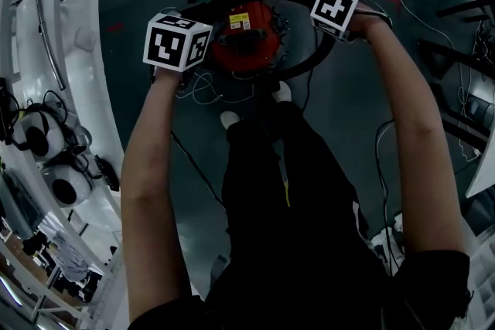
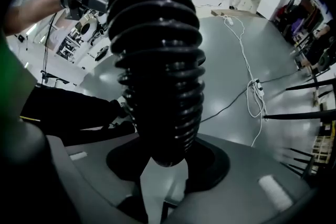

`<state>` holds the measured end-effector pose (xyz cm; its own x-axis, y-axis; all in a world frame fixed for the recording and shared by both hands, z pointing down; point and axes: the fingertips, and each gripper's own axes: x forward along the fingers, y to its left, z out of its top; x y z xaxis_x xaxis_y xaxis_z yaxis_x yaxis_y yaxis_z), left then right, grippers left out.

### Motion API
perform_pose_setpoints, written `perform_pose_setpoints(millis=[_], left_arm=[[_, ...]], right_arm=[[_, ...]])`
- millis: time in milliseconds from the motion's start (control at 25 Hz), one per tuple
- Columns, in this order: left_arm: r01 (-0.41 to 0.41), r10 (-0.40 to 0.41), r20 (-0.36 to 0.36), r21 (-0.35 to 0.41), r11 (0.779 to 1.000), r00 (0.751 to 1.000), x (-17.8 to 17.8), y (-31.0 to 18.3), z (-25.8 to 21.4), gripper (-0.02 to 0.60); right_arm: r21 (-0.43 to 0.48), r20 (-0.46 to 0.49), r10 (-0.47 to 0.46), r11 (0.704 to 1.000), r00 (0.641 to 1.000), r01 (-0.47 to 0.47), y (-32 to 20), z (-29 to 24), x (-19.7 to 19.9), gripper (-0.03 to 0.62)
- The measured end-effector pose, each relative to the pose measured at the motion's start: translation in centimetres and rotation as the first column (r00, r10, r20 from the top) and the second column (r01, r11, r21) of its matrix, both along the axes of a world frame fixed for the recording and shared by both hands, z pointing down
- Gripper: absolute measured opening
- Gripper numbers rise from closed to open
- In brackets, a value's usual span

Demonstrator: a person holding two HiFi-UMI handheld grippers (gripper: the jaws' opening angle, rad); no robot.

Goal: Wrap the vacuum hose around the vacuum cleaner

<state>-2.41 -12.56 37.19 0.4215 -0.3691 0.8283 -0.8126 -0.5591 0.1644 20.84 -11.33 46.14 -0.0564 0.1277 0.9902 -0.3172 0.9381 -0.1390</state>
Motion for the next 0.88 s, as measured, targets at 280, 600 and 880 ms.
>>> perform_pose_setpoints(millis=[280, 600, 880], left_arm=[[0.151, -0.15, 0.031, -0.032, 0.988, 0.988, -3.8, 0.8, 2.0, 0.227], [0.298, -0.297, 0.045, -0.006, 0.955, 0.954, -7.1, 1.3, 3.7, 0.227], [0.4, -0.401, 0.046, 0.025, 0.916, 0.915, -9.1, 1.8, 4.7, 0.227]], right_arm=[[0.078, -0.028, -0.023, 0.997, 0.999, 0.025, -2.2, 1.8, -3.3, 0.178], [0.098, 0.06, -0.01, 0.995, 0.998, 0.004, -3.3, 3.0, -7.0, 0.178], [0.134, 0.119, -0.031, 0.991, 0.992, 0.015, -4.4, 3.9, -9.1, 0.179]])
